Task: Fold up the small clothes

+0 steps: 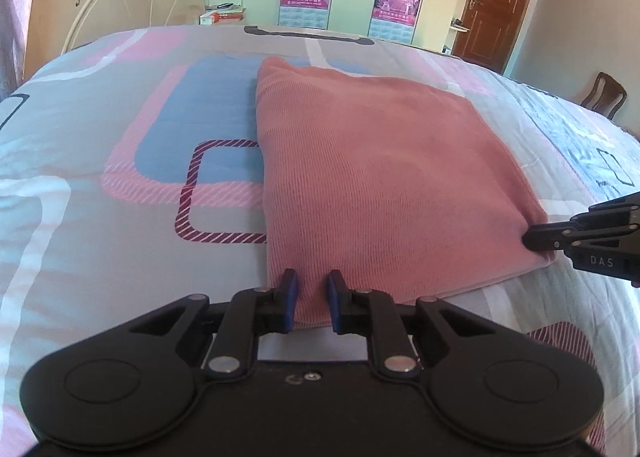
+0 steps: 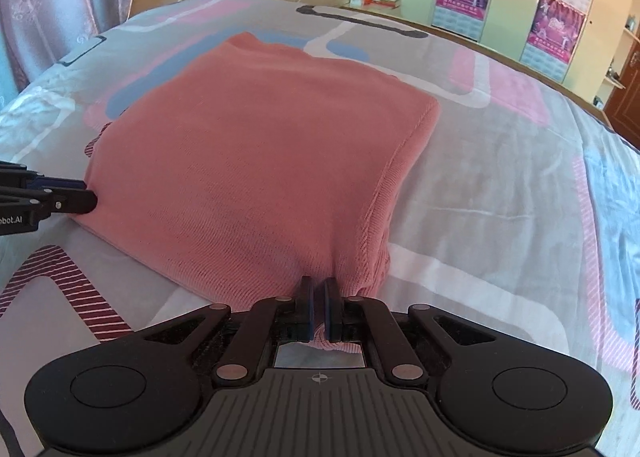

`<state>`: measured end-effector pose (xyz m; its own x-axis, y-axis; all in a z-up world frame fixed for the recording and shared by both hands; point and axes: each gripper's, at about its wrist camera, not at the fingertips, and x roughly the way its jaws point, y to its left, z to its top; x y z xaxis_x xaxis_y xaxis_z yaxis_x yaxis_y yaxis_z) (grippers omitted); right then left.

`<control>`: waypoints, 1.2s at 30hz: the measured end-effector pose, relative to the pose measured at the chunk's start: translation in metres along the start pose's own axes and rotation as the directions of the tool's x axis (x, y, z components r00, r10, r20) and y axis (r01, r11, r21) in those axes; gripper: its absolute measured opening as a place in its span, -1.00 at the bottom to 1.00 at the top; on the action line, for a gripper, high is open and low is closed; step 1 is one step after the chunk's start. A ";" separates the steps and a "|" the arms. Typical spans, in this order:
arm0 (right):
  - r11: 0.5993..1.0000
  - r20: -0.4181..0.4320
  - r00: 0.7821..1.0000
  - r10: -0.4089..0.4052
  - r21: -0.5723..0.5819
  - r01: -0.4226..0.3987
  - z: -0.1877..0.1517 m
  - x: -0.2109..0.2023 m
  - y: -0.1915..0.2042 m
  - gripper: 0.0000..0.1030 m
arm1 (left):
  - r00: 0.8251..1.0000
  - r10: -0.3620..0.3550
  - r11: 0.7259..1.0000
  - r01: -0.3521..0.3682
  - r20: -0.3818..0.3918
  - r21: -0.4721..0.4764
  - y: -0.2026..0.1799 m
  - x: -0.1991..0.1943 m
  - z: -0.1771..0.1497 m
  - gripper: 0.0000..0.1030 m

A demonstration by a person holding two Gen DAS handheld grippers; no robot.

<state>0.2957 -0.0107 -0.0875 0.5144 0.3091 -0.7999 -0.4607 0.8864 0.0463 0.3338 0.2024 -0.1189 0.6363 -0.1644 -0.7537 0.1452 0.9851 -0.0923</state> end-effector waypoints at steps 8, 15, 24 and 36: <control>0.999 0.079 0.997 0.017 0.048 -0.021 -0.005 -0.038 0.008 -0.95 | 0.997 0.040 0.999 -0.040 0.072 -0.007 -0.017 -0.041 -0.005 -0.69; 0.990 0.214 0.977 0.022 0.133 -0.051 -0.048 -0.129 0.017 -0.92 | 0.985 0.089 0.996 -0.085 0.150 -0.037 -0.042 -0.117 -0.044 0.10; 0.970 0.329 0.942 -0.072 0.243 -0.011 -0.139 -0.237 0.033 1.00 | 0.942 0.126 0.992 -0.126 0.312 -0.019 -0.093 -0.235 -0.110 0.99; 0.969 0.368 0.919 -0.143 0.241 0.054 -0.196 -0.337 0.089 1.00 | 0.929 0.098 0.995 -0.101 0.357 -0.011 -0.128 -0.320 -0.158 1.00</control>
<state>-0.0603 -0.1035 0.0694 0.8047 0.2841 -0.5212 -0.2439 0.9587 0.1460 -0.0081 0.1369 0.0319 0.8760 -0.0739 -0.4766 0.0718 0.9972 -0.0225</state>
